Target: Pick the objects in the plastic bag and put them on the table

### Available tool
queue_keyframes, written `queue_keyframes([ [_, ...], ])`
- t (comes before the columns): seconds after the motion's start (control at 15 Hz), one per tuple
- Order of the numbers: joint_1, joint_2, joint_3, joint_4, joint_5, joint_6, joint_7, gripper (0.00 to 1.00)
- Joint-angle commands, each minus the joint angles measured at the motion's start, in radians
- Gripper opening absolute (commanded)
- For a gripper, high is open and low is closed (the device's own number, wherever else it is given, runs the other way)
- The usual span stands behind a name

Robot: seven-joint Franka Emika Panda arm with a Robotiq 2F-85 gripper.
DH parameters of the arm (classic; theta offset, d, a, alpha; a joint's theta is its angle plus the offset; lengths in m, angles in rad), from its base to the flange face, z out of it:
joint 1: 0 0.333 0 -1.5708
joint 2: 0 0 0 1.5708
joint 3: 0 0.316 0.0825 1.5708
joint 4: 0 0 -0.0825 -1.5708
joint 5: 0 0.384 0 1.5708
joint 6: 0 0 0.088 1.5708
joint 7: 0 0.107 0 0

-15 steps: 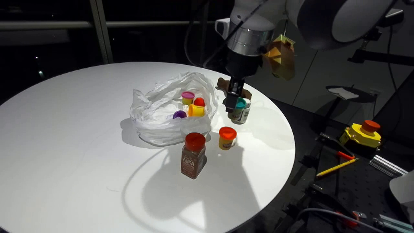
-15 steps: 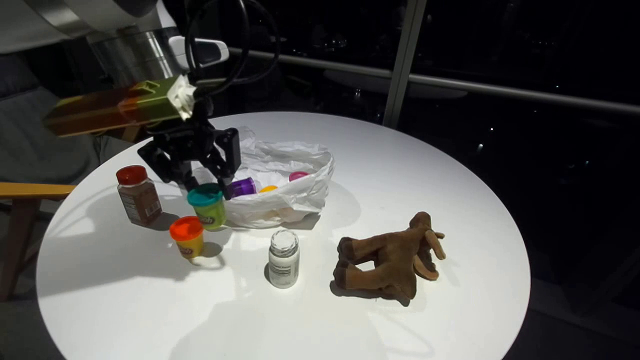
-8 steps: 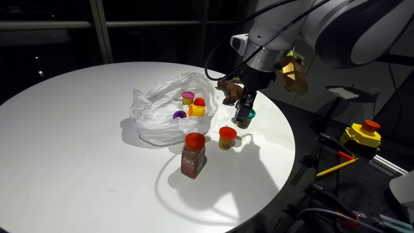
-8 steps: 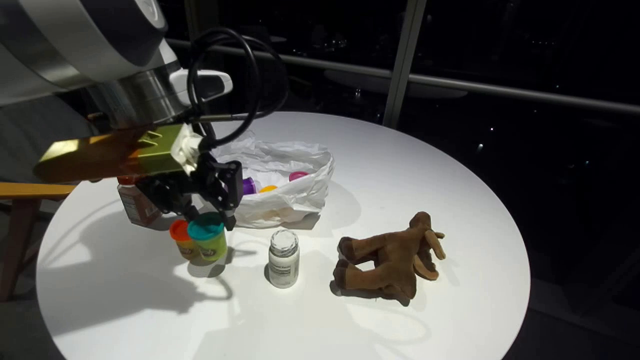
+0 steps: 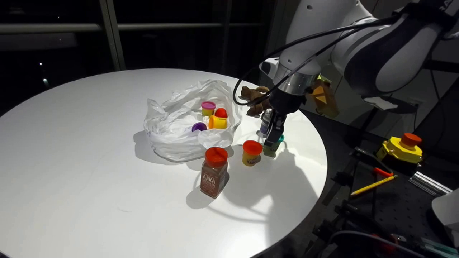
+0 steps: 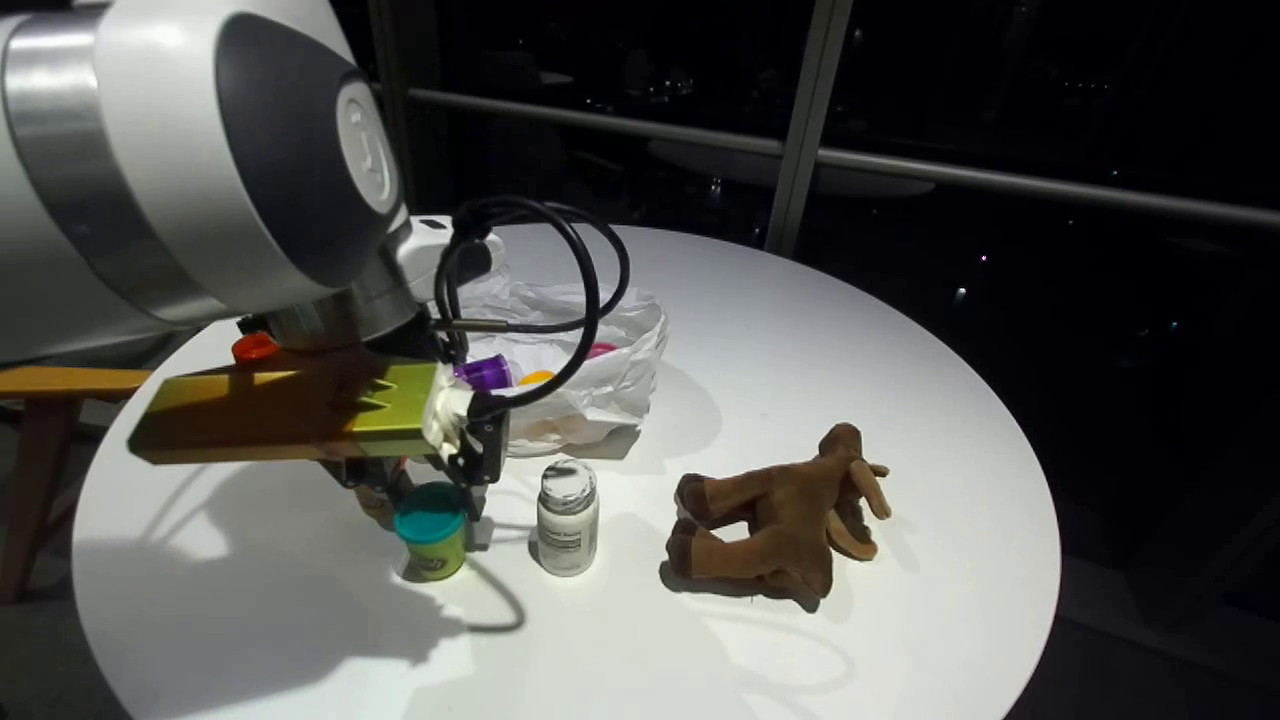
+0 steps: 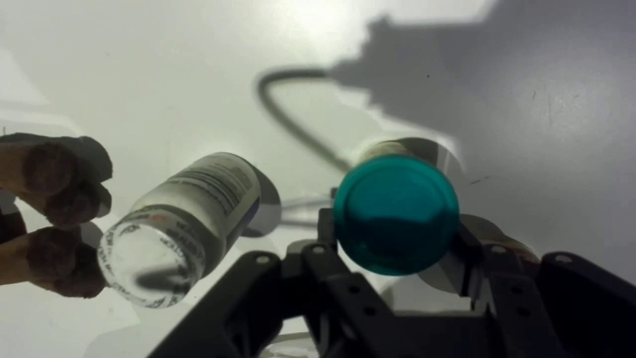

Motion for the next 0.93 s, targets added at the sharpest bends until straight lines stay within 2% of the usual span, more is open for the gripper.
queue_keyframes([
  [0.0,-0.043,0.023,0.012,-0.005,-0.006,0.077,-0.079,0.77],
  [0.13,-0.03,-0.018,-0.011,-0.024,-0.036,0.082,-0.083,0.91],
  [0.2,-0.043,-0.053,0.009,-0.043,-0.017,0.067,-0.1,0.99],
  [0.47,-0.038,-0.2,0.066,-0.076,0.062,-0.029,-0.101,1.0],
  [0.6,-0.03,-0.243,0.13,-0.06,0.253,-0.075,-0.14,1.0],
  [0.67,-0.064,-0.244,0.199,-0.039,0.327,-0.093,-0.13,1.0],
  [0.8,-0.009,-0.236,0.208,0.043,0.499,-0.134,-0.15,1.0],
  [0.87,-0.004,-0.227,0.223,0.094,0.585,-0.158,-0.172,1.0],
])
